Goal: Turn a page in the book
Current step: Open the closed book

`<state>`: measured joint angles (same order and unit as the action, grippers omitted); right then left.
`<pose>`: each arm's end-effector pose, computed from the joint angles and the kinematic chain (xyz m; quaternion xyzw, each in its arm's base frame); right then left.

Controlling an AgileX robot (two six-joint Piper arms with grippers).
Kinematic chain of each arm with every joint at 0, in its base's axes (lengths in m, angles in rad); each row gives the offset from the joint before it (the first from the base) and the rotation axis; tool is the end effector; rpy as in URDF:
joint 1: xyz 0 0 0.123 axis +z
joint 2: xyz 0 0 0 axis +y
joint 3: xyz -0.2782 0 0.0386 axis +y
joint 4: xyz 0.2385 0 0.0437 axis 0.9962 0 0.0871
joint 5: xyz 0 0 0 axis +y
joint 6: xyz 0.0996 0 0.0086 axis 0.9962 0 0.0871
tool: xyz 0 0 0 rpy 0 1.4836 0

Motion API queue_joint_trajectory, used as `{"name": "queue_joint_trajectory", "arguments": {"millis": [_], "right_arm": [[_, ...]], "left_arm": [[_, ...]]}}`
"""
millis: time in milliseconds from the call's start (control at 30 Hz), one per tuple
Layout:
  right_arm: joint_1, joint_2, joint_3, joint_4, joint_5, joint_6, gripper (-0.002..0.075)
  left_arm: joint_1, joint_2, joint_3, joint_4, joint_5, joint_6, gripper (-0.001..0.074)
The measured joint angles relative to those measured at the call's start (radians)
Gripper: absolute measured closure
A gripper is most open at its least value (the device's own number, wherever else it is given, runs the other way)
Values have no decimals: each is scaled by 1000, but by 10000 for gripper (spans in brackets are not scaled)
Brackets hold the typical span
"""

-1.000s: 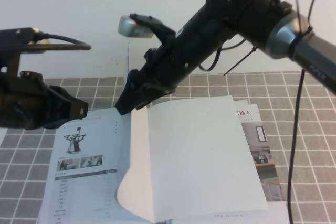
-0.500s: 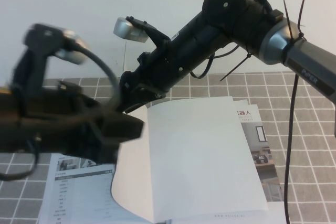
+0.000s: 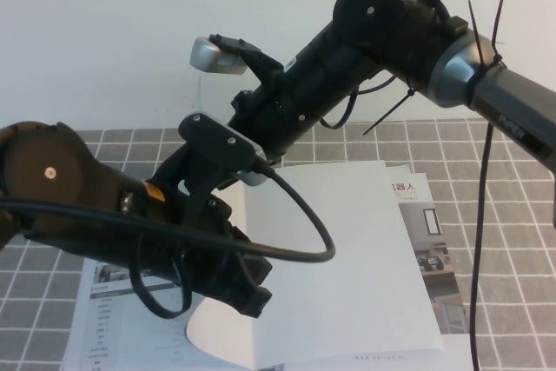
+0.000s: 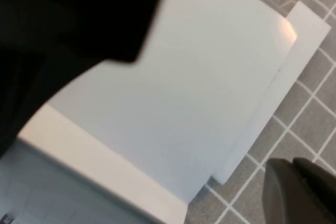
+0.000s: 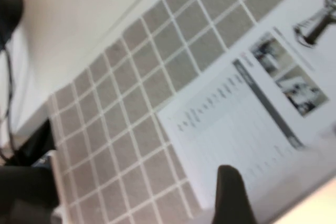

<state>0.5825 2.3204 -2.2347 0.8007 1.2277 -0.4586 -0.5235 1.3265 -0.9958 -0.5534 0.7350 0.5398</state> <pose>0.3743 0.3276 0.2579 -0.3938 0.8201 0.3931 0.1338 0.2145 -0.1646 0.2929 0.3454 0.8642 -0.2321 0.2826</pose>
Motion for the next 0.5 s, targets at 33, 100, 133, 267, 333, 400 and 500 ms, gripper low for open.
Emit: {"name": "queue_joint_trajectory", "arguments": {"millis": [33,100,133,267,333,400,500], "right_arm": [[0,0,0,-17,0,5,328],[0,-2,0,-47,0,11,328],[0,-9,0,-72,2,16,328],[2,-31,-27,-126,6,33,328],[2,-43,-63,-162,6,51,328],[2,-57,-94,-202,6,74,328],[2,-76,-120,-272,6,109,328]], "left_arm": [[0,5,0,11,-2,-9,738],[0,16,0,31,-2,-21,738],[0,18,0,39,-4,-27,738],[0,18,0,56,-12,-35,738],[0,18,0,63,-16,-37,738],[0,18,0,67,-21,-44,738],[0,19,0,91,-21,-89,738]]}}
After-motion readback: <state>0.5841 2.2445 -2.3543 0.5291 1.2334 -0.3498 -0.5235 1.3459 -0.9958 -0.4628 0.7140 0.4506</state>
